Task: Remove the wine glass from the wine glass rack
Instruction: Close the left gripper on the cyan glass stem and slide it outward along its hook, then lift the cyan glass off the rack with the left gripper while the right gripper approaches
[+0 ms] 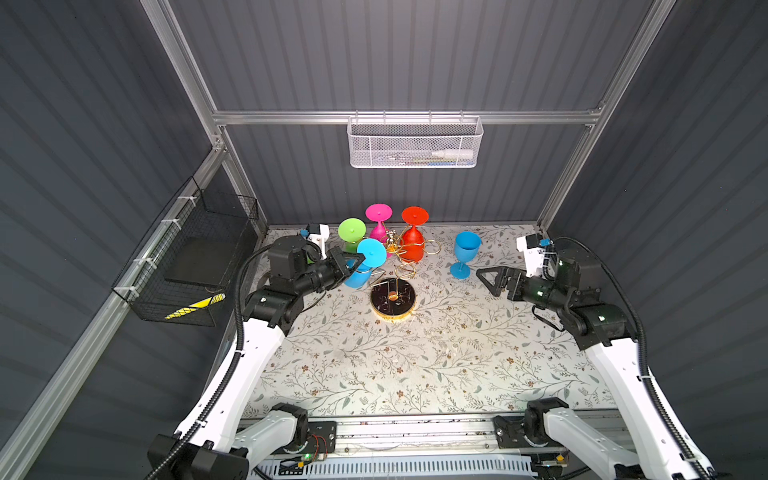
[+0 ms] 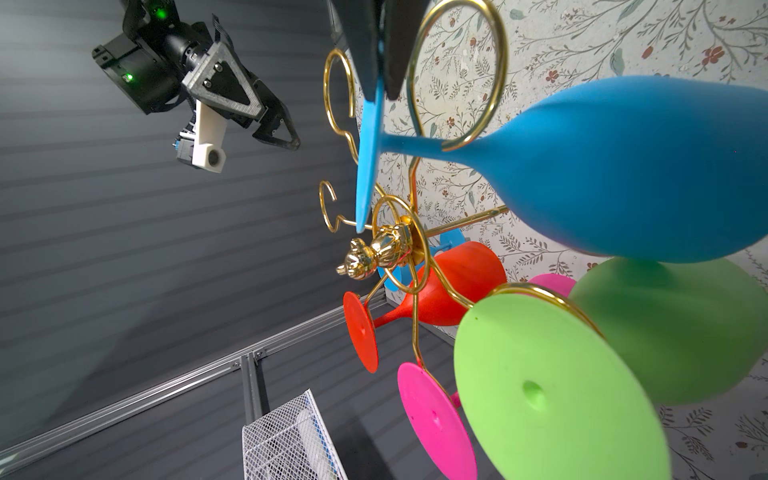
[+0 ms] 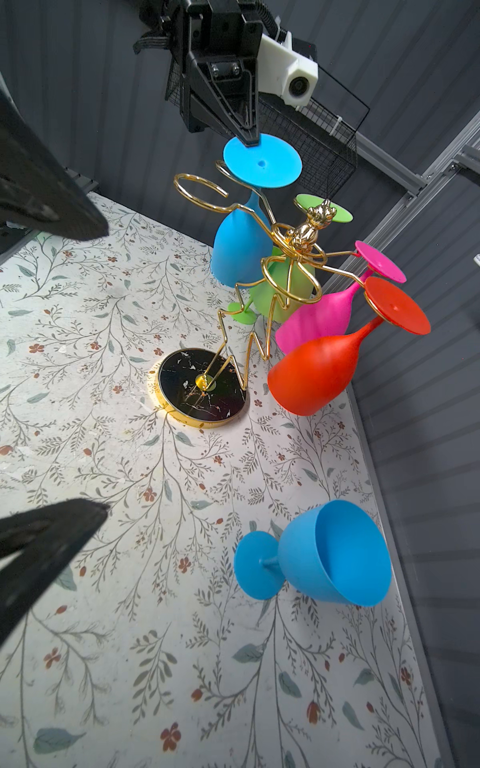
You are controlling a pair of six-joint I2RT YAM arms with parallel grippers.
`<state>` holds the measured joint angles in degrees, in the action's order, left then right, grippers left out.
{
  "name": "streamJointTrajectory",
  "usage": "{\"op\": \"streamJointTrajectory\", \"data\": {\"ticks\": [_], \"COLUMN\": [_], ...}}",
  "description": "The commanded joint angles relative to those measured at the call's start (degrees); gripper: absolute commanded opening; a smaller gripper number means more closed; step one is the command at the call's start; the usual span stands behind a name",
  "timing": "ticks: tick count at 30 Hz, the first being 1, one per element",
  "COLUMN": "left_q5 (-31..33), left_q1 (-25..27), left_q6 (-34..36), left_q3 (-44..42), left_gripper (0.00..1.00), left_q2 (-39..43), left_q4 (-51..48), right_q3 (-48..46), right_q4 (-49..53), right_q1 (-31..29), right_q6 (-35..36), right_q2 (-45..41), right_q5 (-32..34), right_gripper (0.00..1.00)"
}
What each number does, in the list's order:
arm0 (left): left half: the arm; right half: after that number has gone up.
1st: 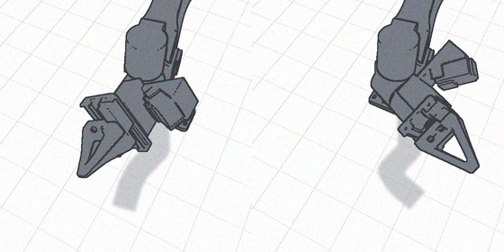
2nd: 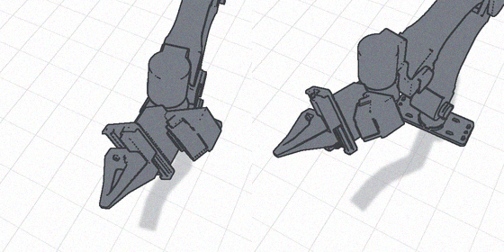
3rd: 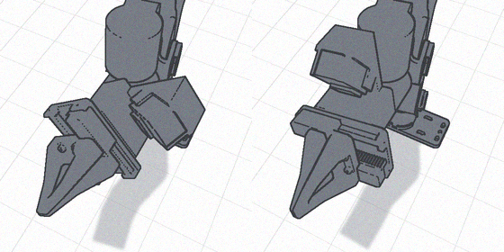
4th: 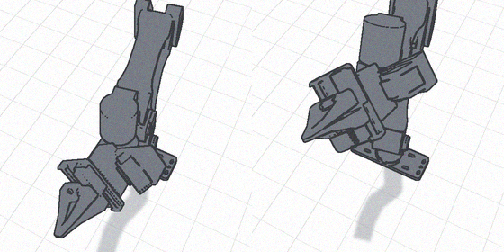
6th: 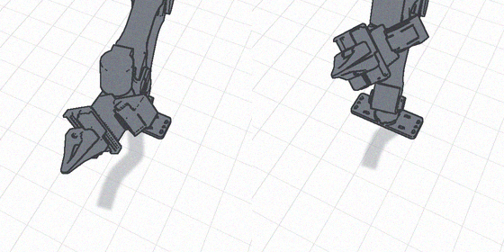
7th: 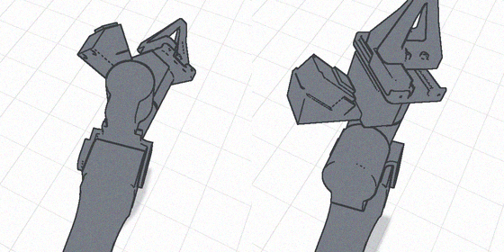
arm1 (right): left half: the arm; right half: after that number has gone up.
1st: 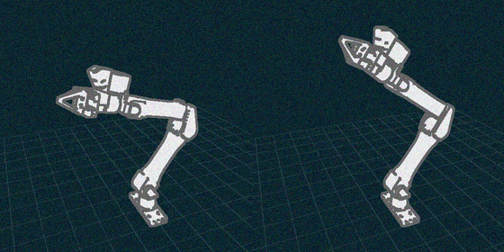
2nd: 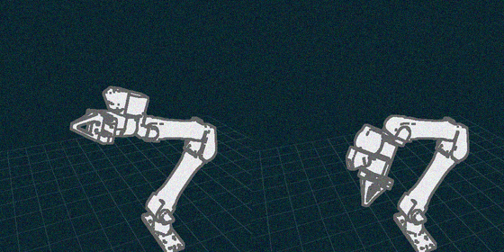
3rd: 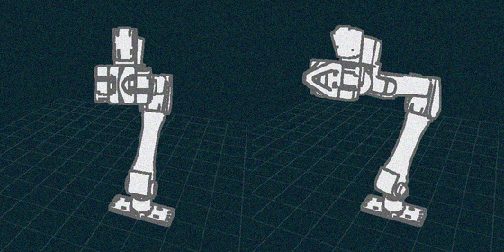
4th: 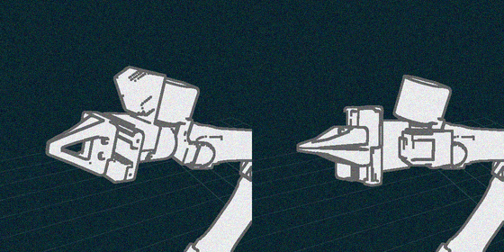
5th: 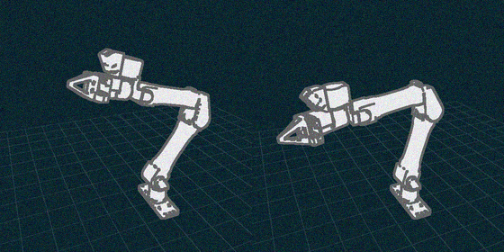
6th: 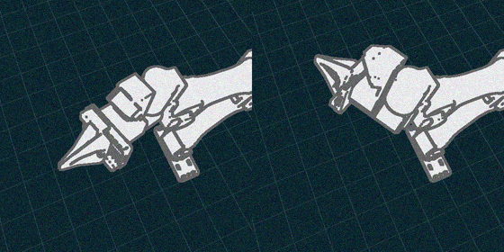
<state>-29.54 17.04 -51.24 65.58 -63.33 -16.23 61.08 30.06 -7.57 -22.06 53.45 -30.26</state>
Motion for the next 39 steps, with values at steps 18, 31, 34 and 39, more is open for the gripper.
{"op": "streamJointTrajectory", "data": {"ticks": [18, 31, 34, 39], "left_q5": [9.8, 17.3, 18.9, 20.1], "left_q1": [-0.4, -0.4, -0.4, -0.4], "left_q6": [5.0, 6.8, 7.3, 7.3], "left_q3": [3.9, 5.2, 6.3, 9.3], "left_gripper": [0.0, 0.0, 0.0, 0.0], "left_q2": [3.6, 10.3, 12.0, 15.5], "left_q4": [-4.2, -10.3, -12.3, -14.9], "right_q3": [-0.1, 0.4, 0.4, 0.6], "right_q4": [0.6, 1.2, 1.1, 0.8], "right_q1": [0.0, 0.0, 0.0, 0.0], "right_q6": [1.0, 1.2, 1.1, 1.9], "right_q2": [-1.0, -1.0, -1.0, -1.2], "right_q5": [-0.1, -0.1, -0.1, 0.4], "right_gripper": [0.99, 0.99, 0.99, 0.99]}}
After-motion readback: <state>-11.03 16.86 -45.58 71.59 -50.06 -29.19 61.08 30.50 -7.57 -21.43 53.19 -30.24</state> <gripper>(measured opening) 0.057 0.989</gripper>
